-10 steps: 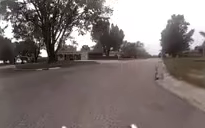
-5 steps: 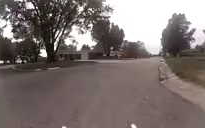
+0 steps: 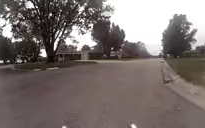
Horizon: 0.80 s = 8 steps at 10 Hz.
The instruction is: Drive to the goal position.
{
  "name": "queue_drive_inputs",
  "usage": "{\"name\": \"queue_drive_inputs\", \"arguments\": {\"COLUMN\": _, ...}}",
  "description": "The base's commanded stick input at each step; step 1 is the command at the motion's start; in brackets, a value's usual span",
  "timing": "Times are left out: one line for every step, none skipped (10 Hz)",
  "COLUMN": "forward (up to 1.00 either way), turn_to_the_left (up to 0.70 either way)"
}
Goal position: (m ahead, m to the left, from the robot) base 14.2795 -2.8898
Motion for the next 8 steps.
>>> {"name": "queue_drive_inputs", "arguments": {"forward": 0.50, "turn_to_the_left": 0.00}}
{"name": "queue_drive_inputs", "arguments": {"forward": 0.50, "turn_to_the_left": 0.00}}
{"name": "queue_drive_inputs", "arguments": {"forward": 0.50, "turn_to_the_left": 0.00}}
{"name": "queue_drive_inputs", "arguments": {"forward": 0.50, "turn_to_the_left": 0.00}}
{"name": "queue_drive_inputs", "arguments": {"forward": 0.50, "turn_to_the_left": 0.00}}
{"name": "queue_drive_inputs", "arguments": {"forward": 0.50, "turn_to_the_left": 0.00}}
{"name": "queue_drive_inputs", "arguments": {"forward": 0.50, "turn_to_the_left": 0.00}}
{"name": "queue_drive_inputs", "arguments": {"forward": 0.50, "turn_to_the_left": 0.00}}
